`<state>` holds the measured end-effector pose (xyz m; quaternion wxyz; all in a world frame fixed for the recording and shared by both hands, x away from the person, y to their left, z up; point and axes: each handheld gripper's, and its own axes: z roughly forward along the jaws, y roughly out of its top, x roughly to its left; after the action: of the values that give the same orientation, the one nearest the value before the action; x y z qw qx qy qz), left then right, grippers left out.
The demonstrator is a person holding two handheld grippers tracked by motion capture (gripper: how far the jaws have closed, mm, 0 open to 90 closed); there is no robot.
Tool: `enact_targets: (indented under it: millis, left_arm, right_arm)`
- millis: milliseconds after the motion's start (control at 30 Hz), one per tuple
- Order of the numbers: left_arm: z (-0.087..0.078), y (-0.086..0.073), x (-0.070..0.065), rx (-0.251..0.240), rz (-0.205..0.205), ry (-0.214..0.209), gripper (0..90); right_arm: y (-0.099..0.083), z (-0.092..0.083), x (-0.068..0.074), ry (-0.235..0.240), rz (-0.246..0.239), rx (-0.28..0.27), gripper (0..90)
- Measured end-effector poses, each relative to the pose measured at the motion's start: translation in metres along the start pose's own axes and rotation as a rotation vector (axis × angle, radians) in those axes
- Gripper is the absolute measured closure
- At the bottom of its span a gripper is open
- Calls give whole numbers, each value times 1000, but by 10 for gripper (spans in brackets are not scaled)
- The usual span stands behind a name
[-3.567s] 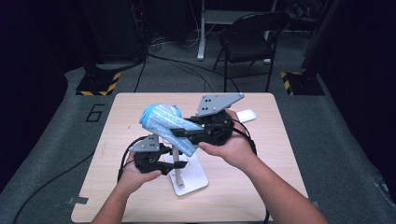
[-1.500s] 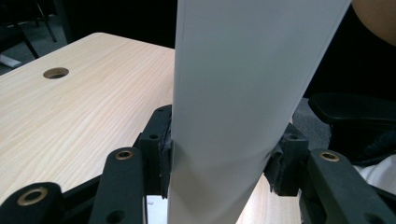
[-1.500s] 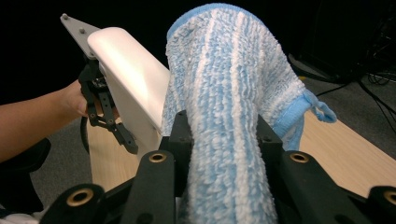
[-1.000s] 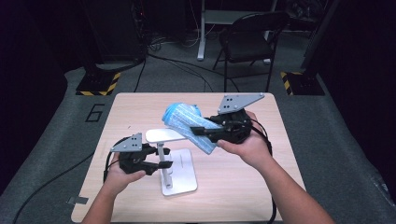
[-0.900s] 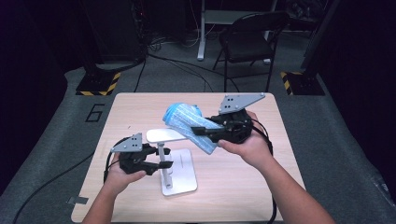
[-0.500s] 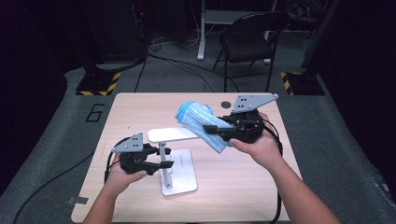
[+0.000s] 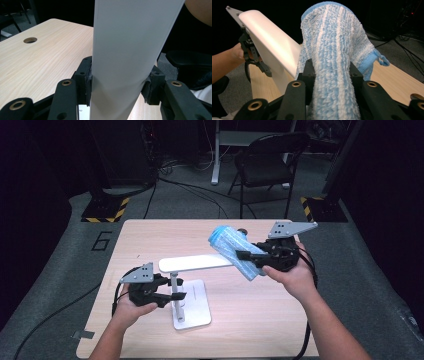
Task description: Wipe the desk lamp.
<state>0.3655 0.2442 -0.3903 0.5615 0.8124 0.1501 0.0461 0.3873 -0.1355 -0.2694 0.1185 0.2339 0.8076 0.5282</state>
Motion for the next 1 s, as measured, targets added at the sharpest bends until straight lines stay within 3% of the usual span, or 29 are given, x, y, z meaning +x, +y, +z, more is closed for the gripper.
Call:
enact_targets:
  millis: [333,500,1000]
  left_arm:
    - [0,0,1,-4,-2,-1,509]
    - [1,0,0,-7,-5,-1,509]
    - [12,5,1,-2,-1,15,510]
  right_arm:
    - [-5,-10,-12,-39,28,3,680]
    - [-2,-4,-7,-26,31,3,681]
    - [21,26,25,49,-27,-14,680]
